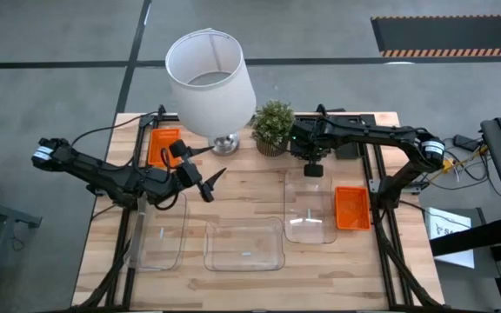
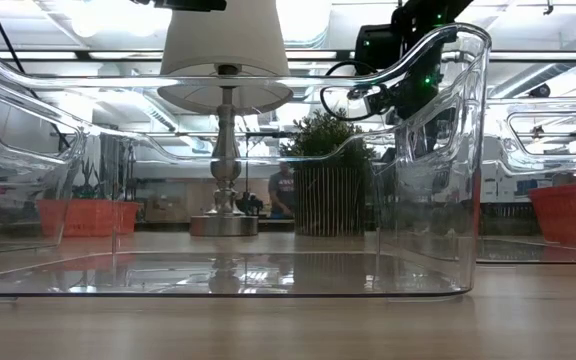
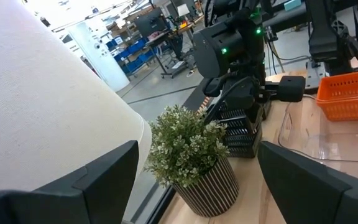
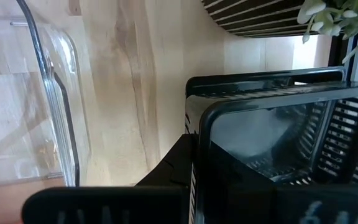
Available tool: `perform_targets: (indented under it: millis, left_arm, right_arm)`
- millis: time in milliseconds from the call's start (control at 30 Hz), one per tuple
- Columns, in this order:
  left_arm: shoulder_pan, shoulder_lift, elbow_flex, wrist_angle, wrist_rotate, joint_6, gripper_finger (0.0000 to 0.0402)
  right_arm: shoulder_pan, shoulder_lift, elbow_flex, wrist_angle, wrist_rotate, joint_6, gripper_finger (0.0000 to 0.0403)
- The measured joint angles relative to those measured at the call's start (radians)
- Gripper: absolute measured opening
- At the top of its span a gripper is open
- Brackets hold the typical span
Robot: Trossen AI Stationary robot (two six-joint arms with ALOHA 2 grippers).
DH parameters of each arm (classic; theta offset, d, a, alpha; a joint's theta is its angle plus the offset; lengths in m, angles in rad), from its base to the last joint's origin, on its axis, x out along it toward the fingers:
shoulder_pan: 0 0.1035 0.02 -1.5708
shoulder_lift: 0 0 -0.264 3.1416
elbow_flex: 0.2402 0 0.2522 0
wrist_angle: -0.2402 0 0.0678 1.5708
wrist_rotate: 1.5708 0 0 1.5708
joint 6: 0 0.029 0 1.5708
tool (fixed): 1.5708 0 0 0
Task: Stack baskets by color
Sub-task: Stack the left black bin on the top left black bin
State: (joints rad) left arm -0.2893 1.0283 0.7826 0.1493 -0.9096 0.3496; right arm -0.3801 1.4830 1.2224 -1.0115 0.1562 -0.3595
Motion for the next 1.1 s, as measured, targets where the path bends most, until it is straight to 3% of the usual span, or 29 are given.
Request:
perform_targets:
  millis: [767,1100]
  left_arm:
    - [0.000,0.000,0.000,0.000,0.000,-0.002,0.0313]
    - [0.000,0.000,-0.001,0.000,0.000,-0.002,0.0313]
  right_arm:
    - [-0.005,0.000,0.000,0.026,0.012,-0.026,0.0011]
    - [-0.028,0.000,0.000,0.034,0.048,0.001,0.0078]
